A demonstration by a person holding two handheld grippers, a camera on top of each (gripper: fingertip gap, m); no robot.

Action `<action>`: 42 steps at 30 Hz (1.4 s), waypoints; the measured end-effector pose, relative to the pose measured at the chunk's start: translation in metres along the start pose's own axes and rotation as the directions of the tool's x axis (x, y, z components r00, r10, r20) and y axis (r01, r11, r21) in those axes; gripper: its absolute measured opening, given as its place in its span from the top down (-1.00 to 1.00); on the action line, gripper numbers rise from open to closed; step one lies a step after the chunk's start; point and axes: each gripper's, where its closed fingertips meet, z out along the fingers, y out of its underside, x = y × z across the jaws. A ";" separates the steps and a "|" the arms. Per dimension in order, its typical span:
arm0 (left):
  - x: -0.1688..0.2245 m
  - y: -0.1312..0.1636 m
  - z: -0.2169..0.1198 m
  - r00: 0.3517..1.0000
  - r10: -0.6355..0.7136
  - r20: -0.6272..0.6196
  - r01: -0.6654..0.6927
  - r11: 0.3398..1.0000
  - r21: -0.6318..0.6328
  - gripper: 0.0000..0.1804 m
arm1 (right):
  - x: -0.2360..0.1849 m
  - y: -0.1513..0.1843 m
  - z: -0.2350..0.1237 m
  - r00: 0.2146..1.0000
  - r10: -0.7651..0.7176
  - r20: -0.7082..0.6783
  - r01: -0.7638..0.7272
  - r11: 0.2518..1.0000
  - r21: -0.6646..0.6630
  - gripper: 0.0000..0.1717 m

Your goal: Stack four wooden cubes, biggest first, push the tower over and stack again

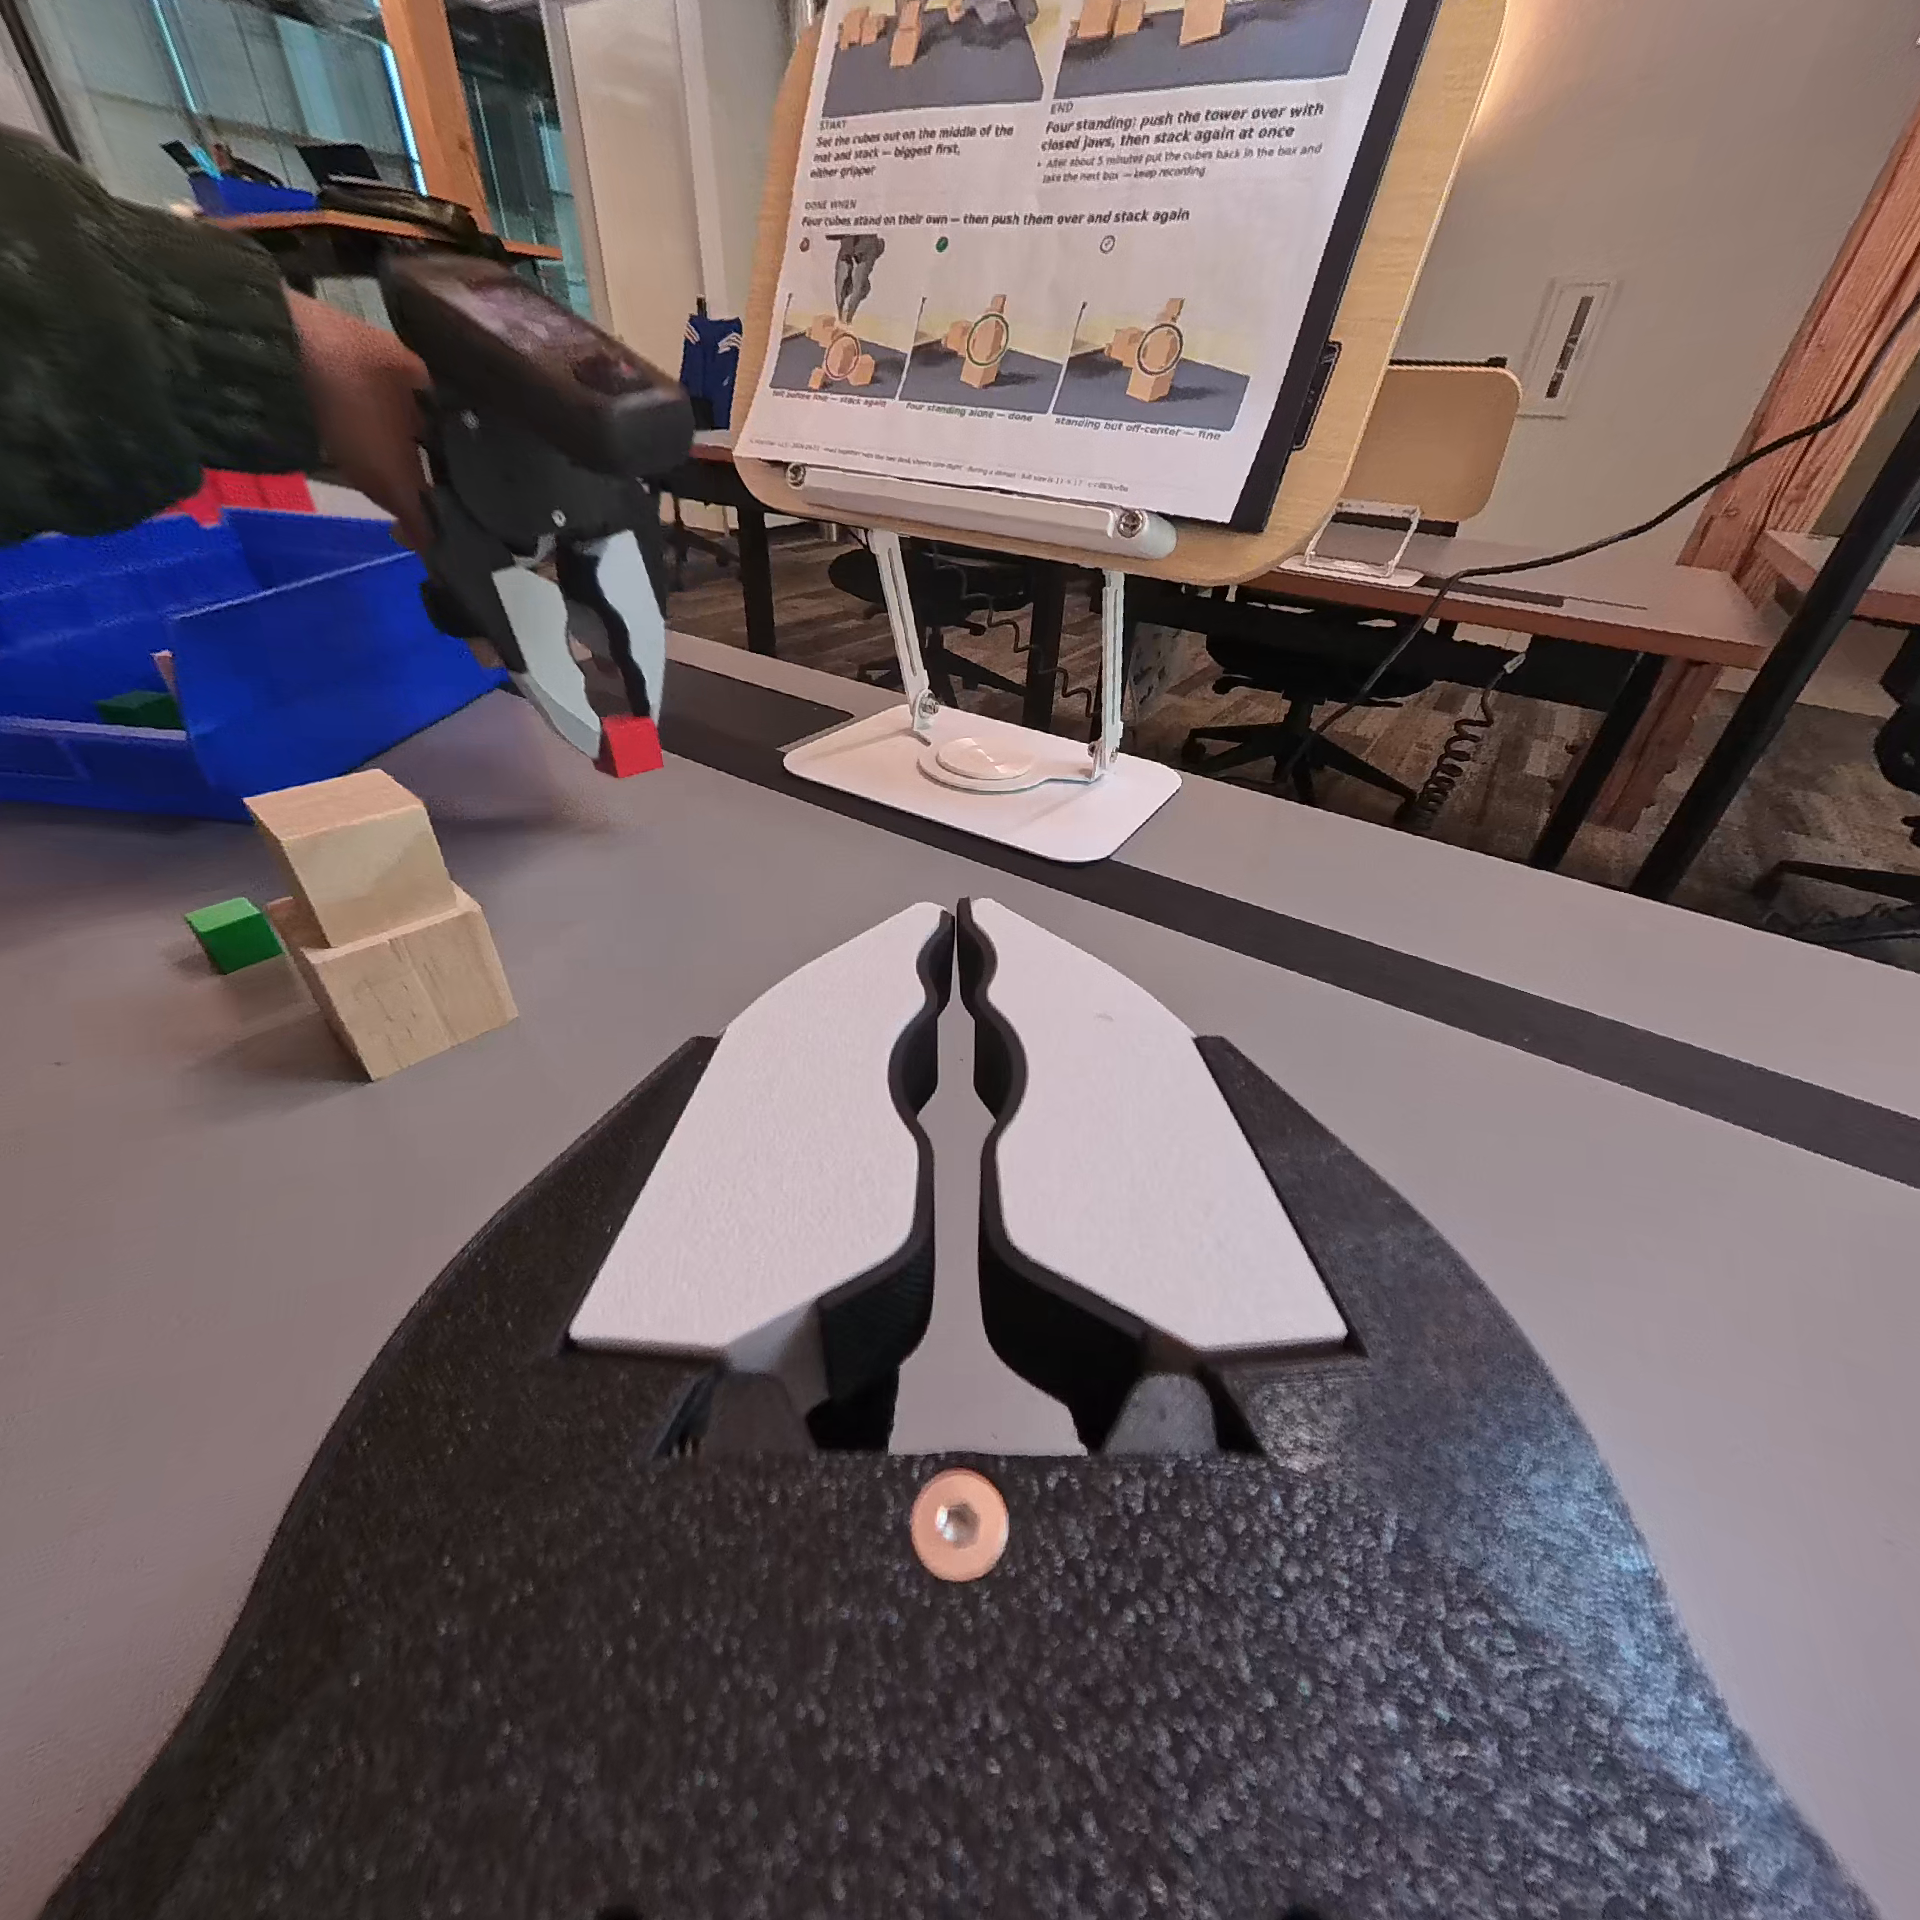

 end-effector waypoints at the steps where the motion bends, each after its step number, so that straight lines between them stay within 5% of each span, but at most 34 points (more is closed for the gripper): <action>1: 0.005 -0.006 -0.009 1.000 0.005 -0.004 -0.005 1.000 0.014 0.69 | 0.000 0.000 0.000 1.000 0.002 0.001 -0.002 1.000 0.001 0.99; 8: 0.041 -0.054 -0.063 0.997 0.084 0.002 -0.083 0.983 0.163 0.69 | -0.001 -0.001 -0.001 1.000 0.015 0.005 -0.015 1.000 -0.001 0.99; 22: 0.125 -0.102 -0.130 0.984 0.175 -0.045 -0.160 0.959 0.233 0.69 | -0.003 -0.004 -0.001 1.000 0.015 0.010 -0.015 1.000 0.011 0.99; 42: 0.161 -0.102 -0.112 0.976 0.209 -0.056 -0.206 0.977 0.052 0.69 | -0.004 -0.010 -0.003 1.000 0.008 0.014 -0.008 1.000 0.029 0.99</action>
